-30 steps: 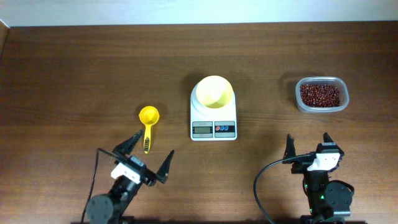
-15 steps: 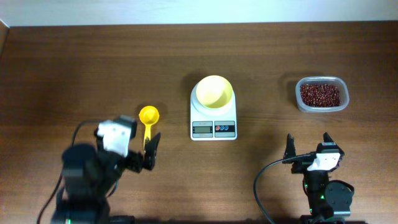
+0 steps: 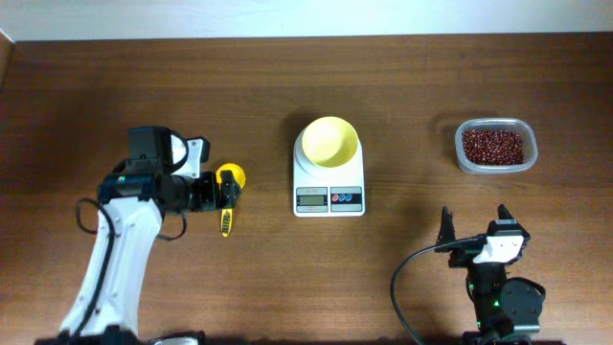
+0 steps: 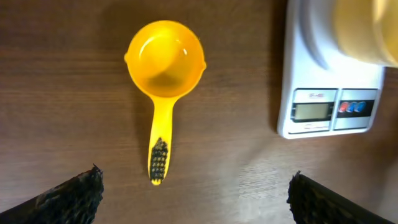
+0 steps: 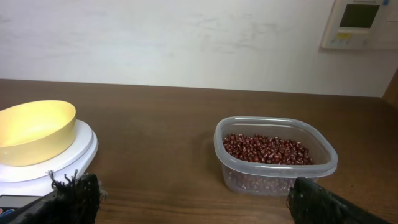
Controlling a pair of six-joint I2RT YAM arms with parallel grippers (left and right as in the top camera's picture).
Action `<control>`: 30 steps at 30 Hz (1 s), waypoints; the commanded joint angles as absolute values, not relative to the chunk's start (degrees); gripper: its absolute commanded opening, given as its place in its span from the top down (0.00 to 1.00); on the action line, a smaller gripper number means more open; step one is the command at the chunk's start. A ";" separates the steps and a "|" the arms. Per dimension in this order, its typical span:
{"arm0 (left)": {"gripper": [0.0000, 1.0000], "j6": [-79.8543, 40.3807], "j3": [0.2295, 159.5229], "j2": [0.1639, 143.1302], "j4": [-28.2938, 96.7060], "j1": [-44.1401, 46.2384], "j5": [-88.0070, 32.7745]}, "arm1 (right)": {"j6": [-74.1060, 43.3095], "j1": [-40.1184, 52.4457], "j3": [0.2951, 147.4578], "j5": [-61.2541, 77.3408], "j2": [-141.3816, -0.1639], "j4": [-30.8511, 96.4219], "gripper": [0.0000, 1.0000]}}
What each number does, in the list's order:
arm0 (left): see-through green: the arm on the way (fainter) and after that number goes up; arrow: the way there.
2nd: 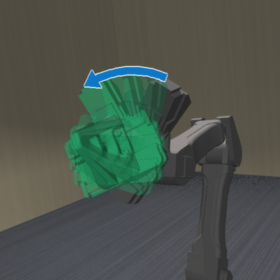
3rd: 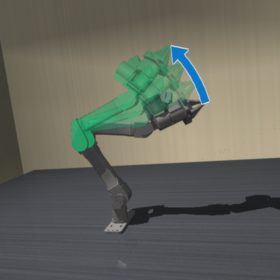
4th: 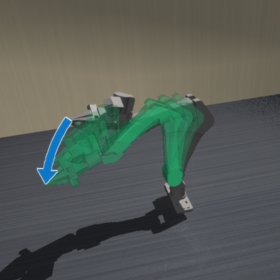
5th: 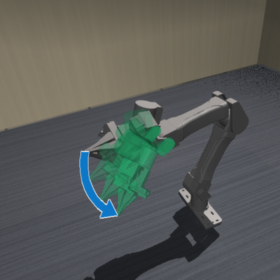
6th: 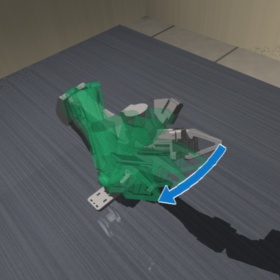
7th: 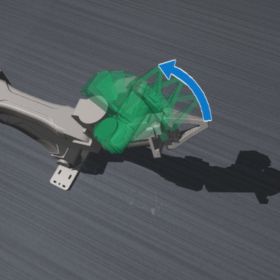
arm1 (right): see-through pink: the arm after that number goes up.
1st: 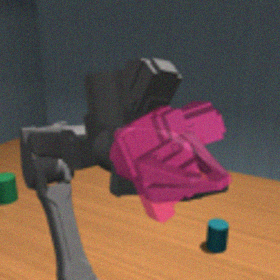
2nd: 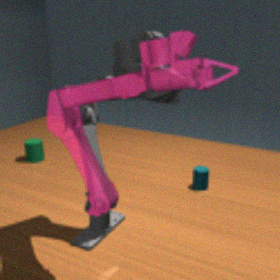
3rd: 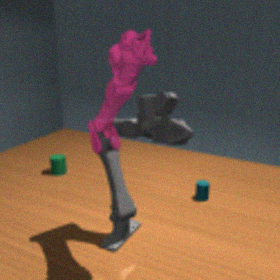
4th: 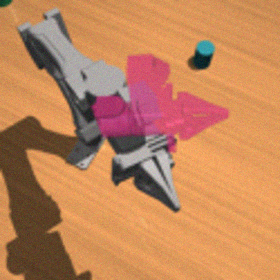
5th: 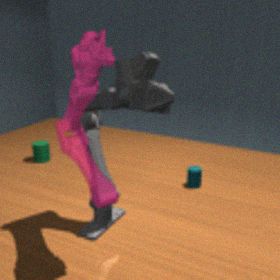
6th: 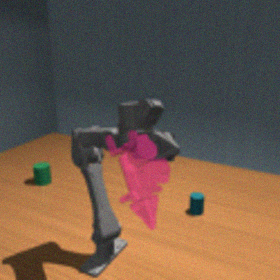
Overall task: Scoop item into bowl and weigh 50g on scale
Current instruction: 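Move the left gripper to the yellow scoop handle and grasp it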
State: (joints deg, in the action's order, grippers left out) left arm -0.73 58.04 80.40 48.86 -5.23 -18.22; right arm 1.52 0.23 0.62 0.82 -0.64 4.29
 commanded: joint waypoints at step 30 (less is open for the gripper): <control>0.21 11.86 56.60 117.10 48.88 -12.43 -26.76 | 1.30 0.69 0.32 0.16 -0.30 4.67 0.01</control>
State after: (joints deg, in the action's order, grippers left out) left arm 12.43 62.65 110.65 48.82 -12.95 -36.91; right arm 1.52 0.23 0.62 0.84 -0.64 4.29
